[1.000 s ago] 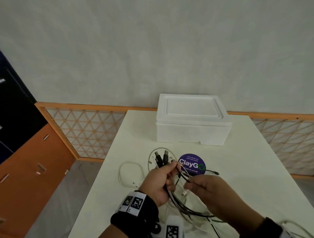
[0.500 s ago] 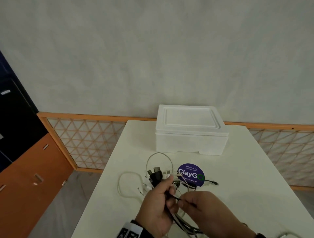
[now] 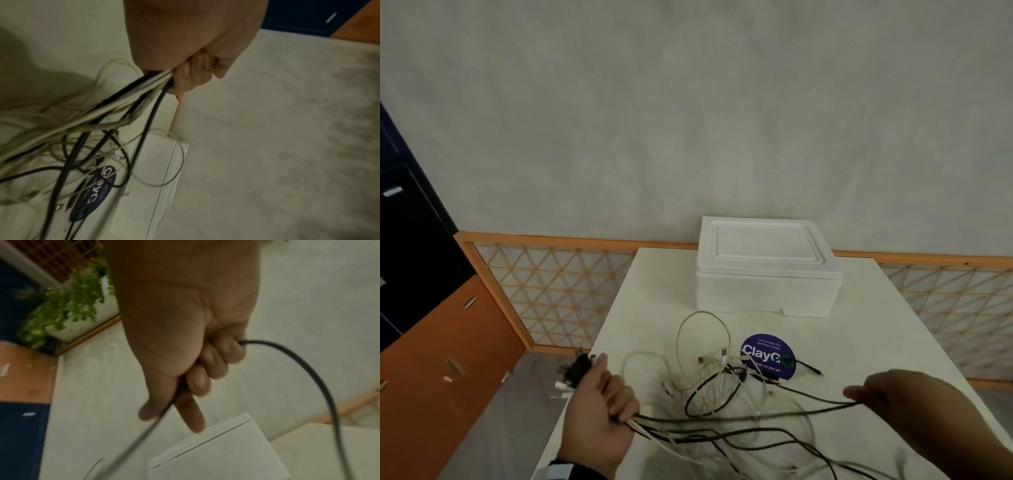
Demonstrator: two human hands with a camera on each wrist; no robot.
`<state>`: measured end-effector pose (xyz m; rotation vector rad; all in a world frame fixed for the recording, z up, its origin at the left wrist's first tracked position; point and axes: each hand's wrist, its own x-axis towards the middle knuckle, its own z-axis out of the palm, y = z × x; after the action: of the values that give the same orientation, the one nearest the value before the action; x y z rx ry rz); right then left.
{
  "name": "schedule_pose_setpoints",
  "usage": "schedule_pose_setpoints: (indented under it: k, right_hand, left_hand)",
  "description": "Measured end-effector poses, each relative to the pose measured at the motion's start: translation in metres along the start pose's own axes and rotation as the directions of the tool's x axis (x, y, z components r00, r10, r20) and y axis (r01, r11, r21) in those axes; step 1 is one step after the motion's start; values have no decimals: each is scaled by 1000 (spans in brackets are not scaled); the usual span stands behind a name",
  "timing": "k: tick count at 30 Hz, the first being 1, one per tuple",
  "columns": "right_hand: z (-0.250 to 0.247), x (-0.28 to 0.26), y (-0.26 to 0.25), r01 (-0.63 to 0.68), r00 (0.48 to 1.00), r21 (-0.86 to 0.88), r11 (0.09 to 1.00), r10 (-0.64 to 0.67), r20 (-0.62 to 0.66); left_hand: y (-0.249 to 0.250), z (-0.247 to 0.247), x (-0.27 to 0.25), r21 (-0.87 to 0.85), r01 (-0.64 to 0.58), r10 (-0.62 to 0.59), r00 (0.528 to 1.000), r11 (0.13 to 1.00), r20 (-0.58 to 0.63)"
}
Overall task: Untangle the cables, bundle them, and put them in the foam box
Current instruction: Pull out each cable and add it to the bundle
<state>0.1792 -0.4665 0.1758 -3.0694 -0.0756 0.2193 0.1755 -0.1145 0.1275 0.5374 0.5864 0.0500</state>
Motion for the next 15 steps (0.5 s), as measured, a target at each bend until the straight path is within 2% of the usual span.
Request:
schedule_pose_setpoints:
  k: [2,4,6,8,10,11,13,15]
  right_hand:
    - [-2,-5,-18,87,995,-18,996,-86,51]
    - [1,-13,-61,219,969,201,955,-238,72]
    - [6,-18,-115,250,921,449,858,-353,162]
    - [25,-19,-147,288,877,546,786,-446,179]
    - [41,-18,-147,322,879,543,775,-458,132]
    - [43,-19,-138,326,886,489,809,-442,141]
    - [46,-21,-109,346,905,304,887,-401,140]
    - [45,-25,-72,277,948,125,953,-292,124]
  left_hand:
    - [-12,5,-7,75,38,-39,999,996,11]
    - [-35,19,-19,137,91,-103,991,986,85]
    - [-59,32,-32,227,89,-130,976,970,174]
    - [-68,42,-42,279,63,-133,962,958,240]
    - [-56,42,-41,214,44,-101,959,976,263]
    - [-44,39,-38,156,38,-78,962,987,260]
    - [-15,23,-26,73,12,-27,976,997,217]
    - [11,-3,-14,44,-25,19,991,999,133]
